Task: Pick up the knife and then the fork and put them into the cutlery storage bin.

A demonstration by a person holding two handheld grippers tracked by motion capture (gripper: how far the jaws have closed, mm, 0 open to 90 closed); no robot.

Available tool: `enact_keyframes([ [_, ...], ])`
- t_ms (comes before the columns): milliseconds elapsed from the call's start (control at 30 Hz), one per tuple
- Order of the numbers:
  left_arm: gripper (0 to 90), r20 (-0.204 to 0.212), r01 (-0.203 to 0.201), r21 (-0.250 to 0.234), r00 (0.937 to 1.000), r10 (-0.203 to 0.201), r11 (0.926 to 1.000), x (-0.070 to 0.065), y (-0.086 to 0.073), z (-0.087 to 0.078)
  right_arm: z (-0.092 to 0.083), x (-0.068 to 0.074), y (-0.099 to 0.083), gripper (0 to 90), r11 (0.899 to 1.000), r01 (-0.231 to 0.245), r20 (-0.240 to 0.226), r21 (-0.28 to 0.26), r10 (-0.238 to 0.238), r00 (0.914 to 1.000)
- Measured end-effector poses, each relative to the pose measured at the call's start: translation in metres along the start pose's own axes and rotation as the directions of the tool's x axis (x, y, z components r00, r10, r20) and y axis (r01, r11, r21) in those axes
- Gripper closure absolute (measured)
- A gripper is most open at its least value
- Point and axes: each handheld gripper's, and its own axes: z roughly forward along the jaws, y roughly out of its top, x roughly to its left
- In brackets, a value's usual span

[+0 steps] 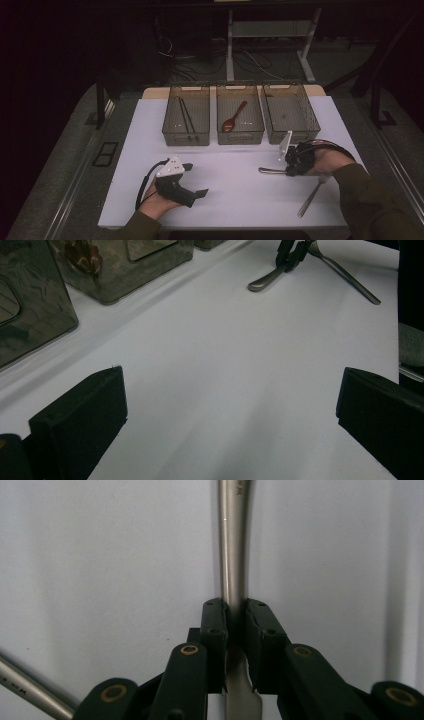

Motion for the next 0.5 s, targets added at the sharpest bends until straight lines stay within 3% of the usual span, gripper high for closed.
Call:
enact_keyframes([
  [300,0.0,0.0,-0.002,-0.001,1.0,0.002,1.0,-0.0001,-0.0001,0.0007,-0.001,0.0003,-0.0069,80.4,0.998,-0.01,0.008,-0.055,0.01,0.9999],
  [500,0.0,-0.001,-0.002,-0.002,1.0,0.002,1.0,-0.0002,0.0,0.0006,-0.0027,-0.0042,-0.0083,80.6,0.99,-0.033,0.102,-0.134,0.047,0.9937],
])
